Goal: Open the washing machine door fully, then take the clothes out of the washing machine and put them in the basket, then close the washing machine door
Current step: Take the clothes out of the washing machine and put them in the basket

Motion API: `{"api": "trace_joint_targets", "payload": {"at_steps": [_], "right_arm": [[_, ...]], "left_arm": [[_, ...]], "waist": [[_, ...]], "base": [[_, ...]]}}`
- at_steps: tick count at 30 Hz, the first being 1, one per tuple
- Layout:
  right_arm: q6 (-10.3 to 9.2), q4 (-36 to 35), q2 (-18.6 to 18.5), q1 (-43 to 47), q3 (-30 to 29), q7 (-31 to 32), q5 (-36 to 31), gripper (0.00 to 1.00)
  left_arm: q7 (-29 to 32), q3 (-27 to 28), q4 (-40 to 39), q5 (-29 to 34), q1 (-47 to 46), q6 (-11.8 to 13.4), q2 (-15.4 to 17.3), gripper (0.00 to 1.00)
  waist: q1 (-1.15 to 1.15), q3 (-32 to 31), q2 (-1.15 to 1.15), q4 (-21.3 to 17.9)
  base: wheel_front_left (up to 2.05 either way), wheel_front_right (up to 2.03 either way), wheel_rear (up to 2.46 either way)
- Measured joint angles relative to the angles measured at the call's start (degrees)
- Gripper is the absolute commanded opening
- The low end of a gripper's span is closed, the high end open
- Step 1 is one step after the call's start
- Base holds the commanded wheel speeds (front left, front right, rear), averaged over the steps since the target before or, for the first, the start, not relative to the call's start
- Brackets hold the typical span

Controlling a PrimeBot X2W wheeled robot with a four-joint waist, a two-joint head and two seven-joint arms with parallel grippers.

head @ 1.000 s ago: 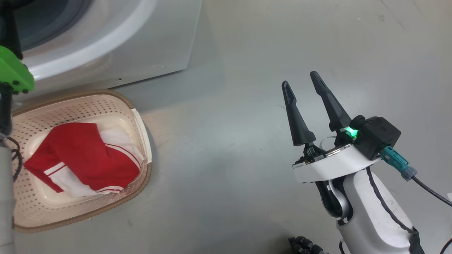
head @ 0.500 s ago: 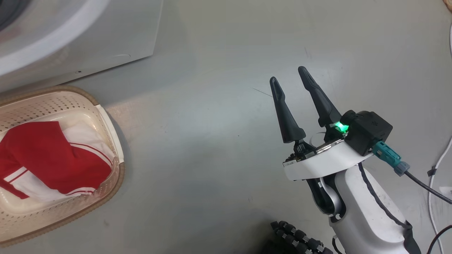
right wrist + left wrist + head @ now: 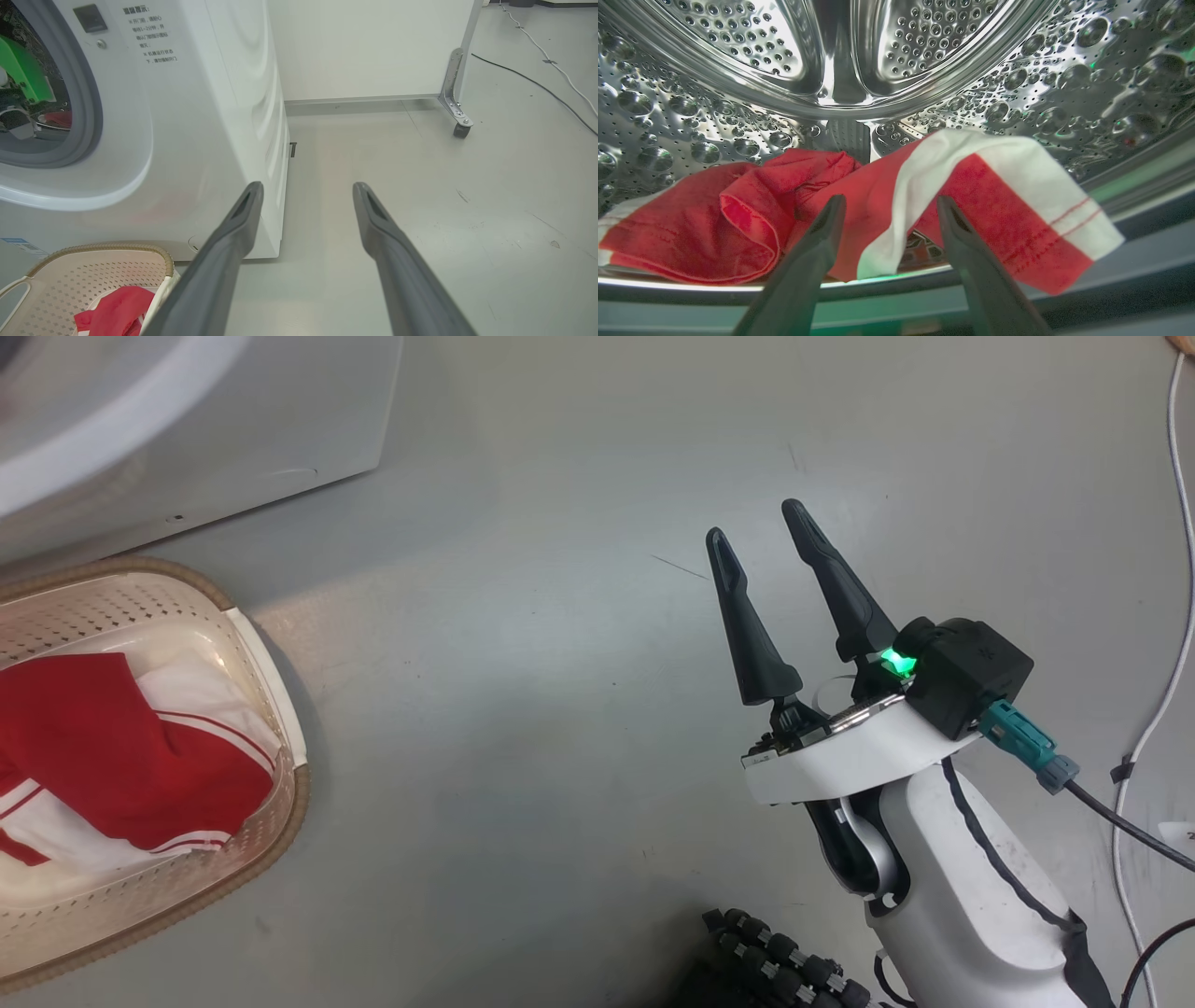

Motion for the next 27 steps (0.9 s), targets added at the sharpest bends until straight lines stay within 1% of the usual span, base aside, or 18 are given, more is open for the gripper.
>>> {"api": "trace_joint_targets", "payload": {"at_steps": [2,8,11,19,25,26,27], "right_arm": [[0.0,0.0,0.0,-0.3,0.1,0.0,0.0,1.0],[-0.09,0.3,0.0,-0.9,0.2,0.0,0.0,1.0],[-0.52,0.6,0.0,-1.1,0.1,0.0,0.0,1.0],[-0.53,1.4,0.0,-1.2,-0.2,0.0,-0.5,1.0],[-0.52,2.4,0.0,-1.2,-0.5,0.0,-1.6,1.0],[-0.52,2.4,0.0,-1.2,-0.5,0.0,-1.6,1.0],[-0.52,2.7,0.0,-1.1,-0.8,0.0,-2.1,1.0]], "left_arm": [[0.0,-0.1,1.0,0.3,-0.5,0.0,0.3,0.0],[-0.4,-0.6,3.0,1.0,-1.4,0.7,0.5,0.0],[-1.9,-1.0,4.3,2.1,-1.5,1.0,0.5,0.0],[-6.8,-2.7,5.0,3.9,-1.3,1.0,0.1,0.0],[-11.9,-3.9,4.3,5.3,1.7,1.0,-1.7,0.0],[-11.9,-3.9,4.3,5.3,1.7,1.0,-1.7,0.0],[-13.9,-3.9,3.8,5.3,3.2,1.0,-2.6,0.0]], "waist": [[0.0,0.1,0.0,0.0],[0.0,0.2,0.0,0.1],[0.0,0.0,0.0,0.4],[0.0,-1.5,0.0,1.7],[0.0,-3.2,0.0,3.2],[0.0,-3.2,0.0,3.2],[0.0,-3.9,0.0,3.7]], "base": [[0.0,0.0,0.0],[0.0,0.0,0.0],[0.0,0.0,0.0],[0.0,0.0,0.0],[0.0,0.0,0.0],[0.0,0.0,0.0],[0.0,0.0,0.0]]}}
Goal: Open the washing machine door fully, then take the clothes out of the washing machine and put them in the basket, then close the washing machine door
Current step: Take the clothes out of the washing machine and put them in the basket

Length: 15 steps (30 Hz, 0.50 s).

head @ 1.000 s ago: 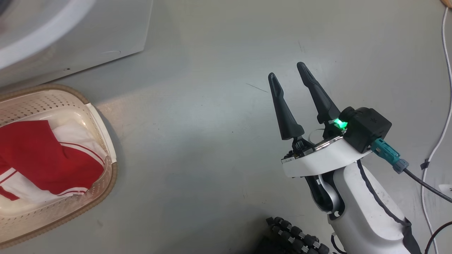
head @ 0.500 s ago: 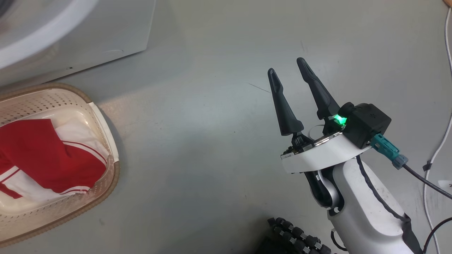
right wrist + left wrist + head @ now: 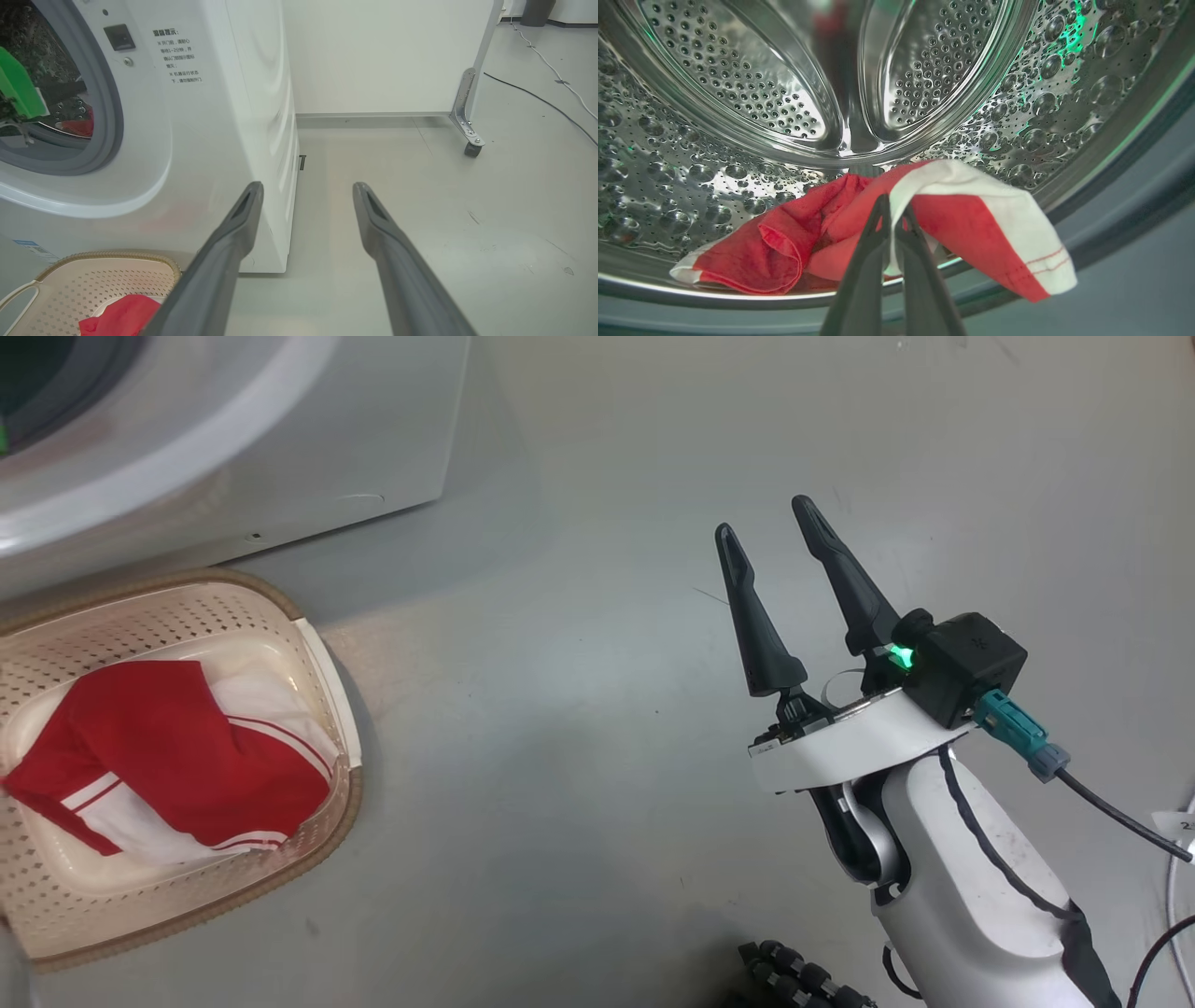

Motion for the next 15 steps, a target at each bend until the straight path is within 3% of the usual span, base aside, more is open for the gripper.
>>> {"api": "trace_joint_targets", "payload": {"at_steps": [15], "right_arm": [[0.09,2.8,-0.1,1.6,-2.0,0.0,-2.7,1.0]], "left_arm": [[-12.3,-1.8,-6.0,1.5,11.3,1.9,-4.9,0.0]], "waist": [[0.0,-6.1,0.0,4.8]], "base": [[0.0,0.0,0.0]]}}
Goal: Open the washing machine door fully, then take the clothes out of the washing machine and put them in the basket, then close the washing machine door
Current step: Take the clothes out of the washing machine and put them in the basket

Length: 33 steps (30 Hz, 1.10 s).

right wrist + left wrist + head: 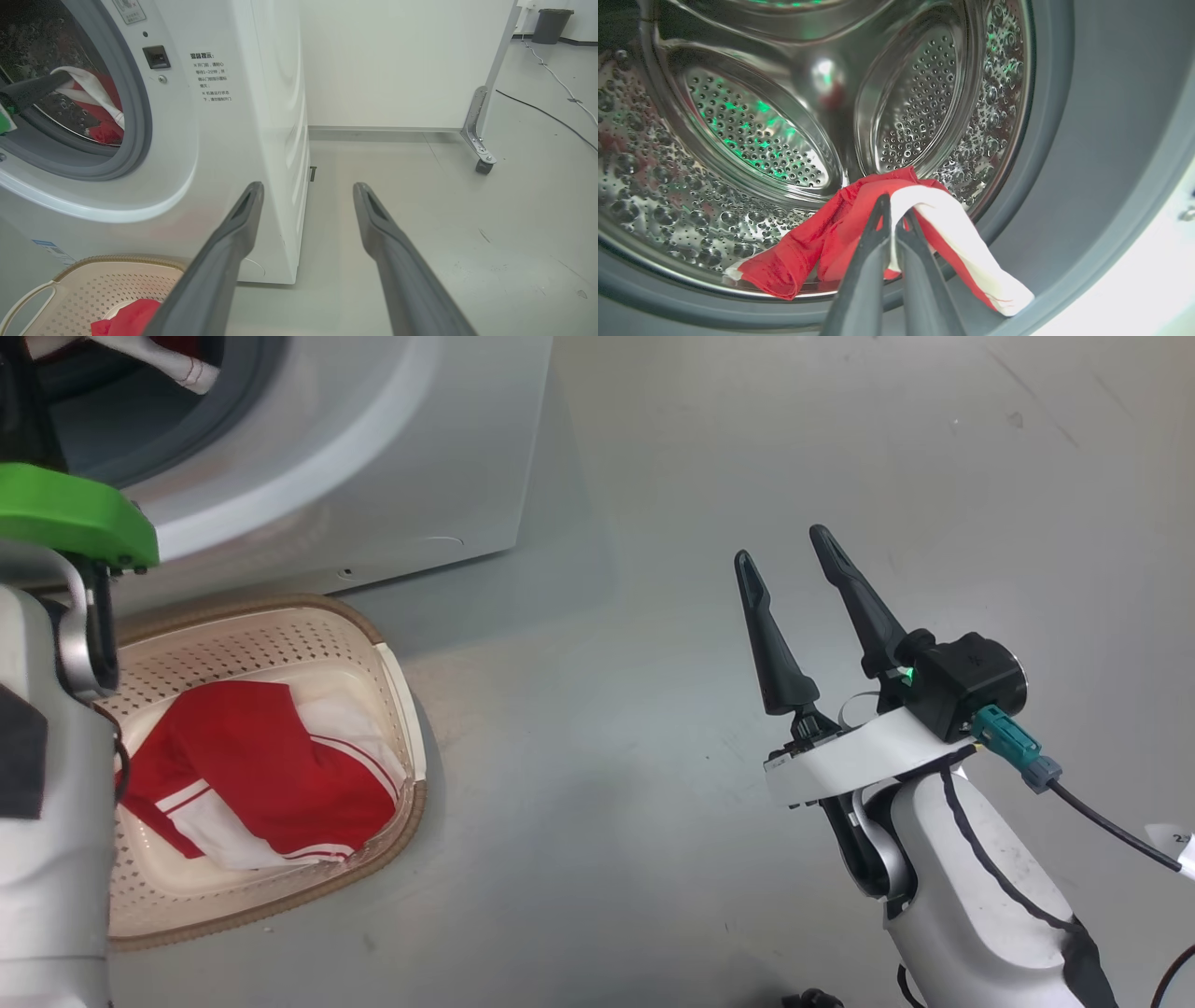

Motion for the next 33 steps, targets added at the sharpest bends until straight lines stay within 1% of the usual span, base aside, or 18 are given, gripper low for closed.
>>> {"api": "trace_joint_targets", "payload": {"at_steps": [5,8,12,20,31,33], "right_arm": [[0.01,0.7,0.0,1.1,-0.8,0.0,-0.7,1.0],[0.01,1.3,0.0,2.0,-1.8,0.0,-1.6,1.0],[0.01,2.0,0.0,3.5,-2.7,0.0,-2.0,1.0],[0.1,2.7,-0.1,6.3,-4.0,0.0,-2.3,1.0],[0.19,3.8,0.0,9.7,-4.3,0.0,-2.2,1.0],[0.49,3.8,0.0,10.2,-4.3,0.0,-2.4,1.0]], "left_arm": [[-1.2,0.2,-2.3,-0.5,3.1,0.1,-1.1,0.0],[-1.7,0.3,-4.4,-0.4,5.3,0.6,-1.5,0.0],[-2.2,0.3,-8.0,-0.1,7.4,1.1,-1.9,0.0],[-2.4,0.2,-16.1,0.6,10.9,1.3,-2.6,0.0],[-2.7,0.3,-26.8,2.4,16.8,1.9,-2.6,0.0],[-2.7,0.3,-29.2,2.6,17.2,2.0,-2.6,0.0]], "waist": [[0.0,-2.1,0.0,1.2],[0.0,-3.8,0.0,2.2],[0.0,-6.1,0.0,3.5],[0.0,-10.9,0.0,5.5],[0.0,-17.5,0.0,6.6],[0.0,-18.4,0.0,6.8]], "base": [[0.0,0.0,0.0],[0.0,0.0,0.0],[0.0,0.0,0.0],[0.0,0.0,0.0],[0.0,0.0,0.0],[0.0,0.0,0.0]]}}
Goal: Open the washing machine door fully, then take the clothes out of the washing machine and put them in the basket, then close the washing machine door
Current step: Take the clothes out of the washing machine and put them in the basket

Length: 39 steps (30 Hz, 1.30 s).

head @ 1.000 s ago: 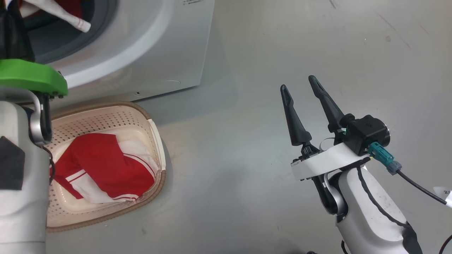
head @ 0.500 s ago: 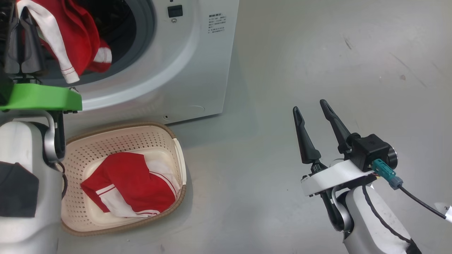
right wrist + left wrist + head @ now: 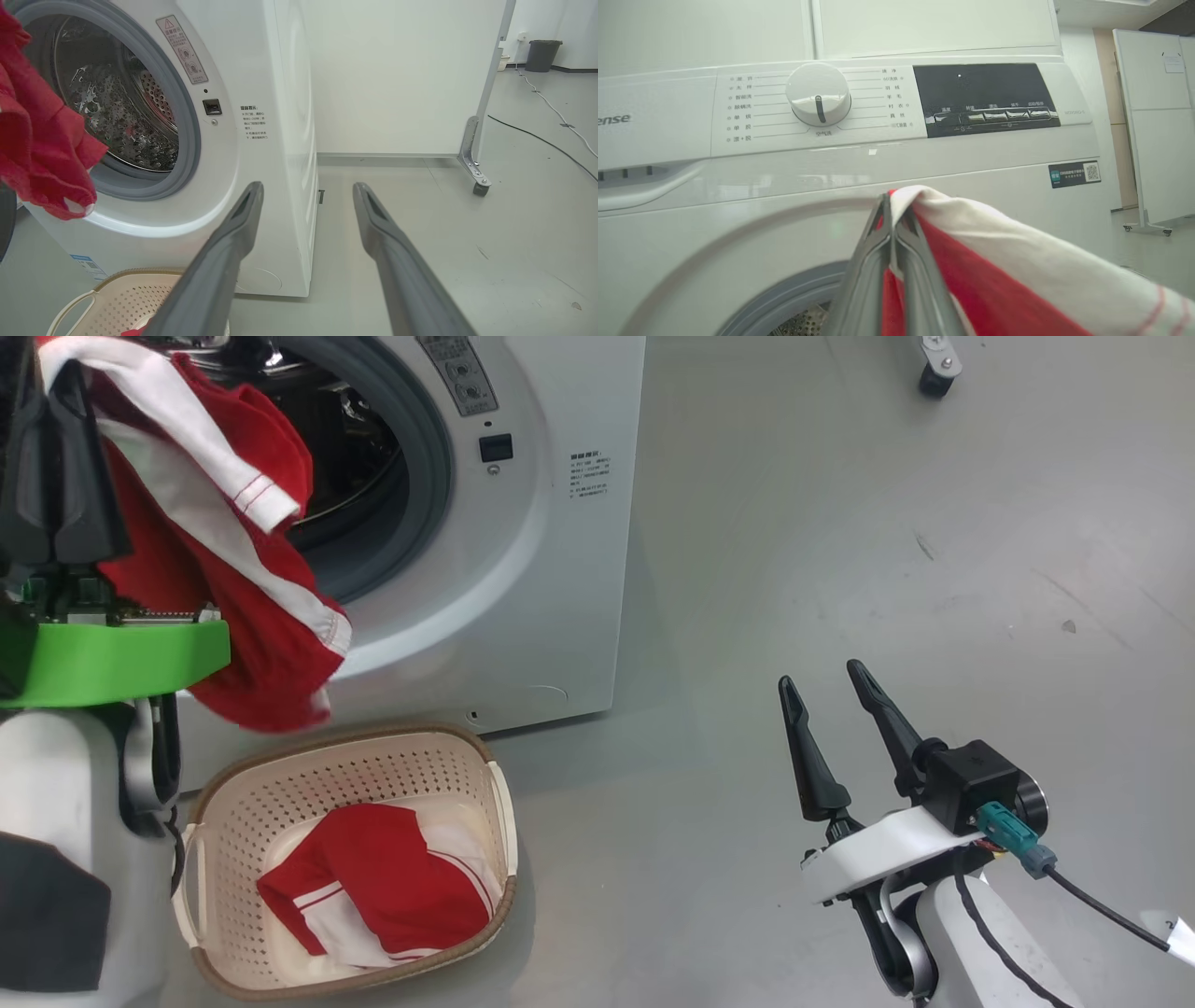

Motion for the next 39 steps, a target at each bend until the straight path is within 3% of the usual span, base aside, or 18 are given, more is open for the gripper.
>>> {"api": "trace_joint_targets", "payload": {"at_steps": [8,16,26,39], "right_arm": [[0.02,-0.1,0.0,1.7,-0.1,0.0,-0.1,1.0],[0.58,-1.1,0.0,1.7,0.3,0.0,-0.1,1.0],[0.6,-2.9,0.0,1.5,0.1,0.0,-0.1,1.0],[0.55,-5.6,0.0,-1.2,1.0,0.0,0.5,1.0]], "left_arm": [[-0.1,1.0,-6.9,0.0,4.4,0.6,-0.4,0.0],[2.5,-0.3,-6.9,-0.7,14.2,1.0,-3.4,0.0],[4.9,-2.2,1.0,-2.8,23.3,1.0,-5.6,0.0],[4.5,-1.5,12.2,-4.1,22.5,1.0,-5.5,0.0]], "waist": [[0.0,-2.7,0.0,0.7],[0.0,-2.0,0.0,0.6],[0.0,1.5,0.0,-0.1],[0.0,8.0,0.0,-1.8]], "base": [[0.0,0.0,0.0],[0.0,0.0,0.0],[0.0,0.0,0.0],[0.0,0.0,0.0]]}}
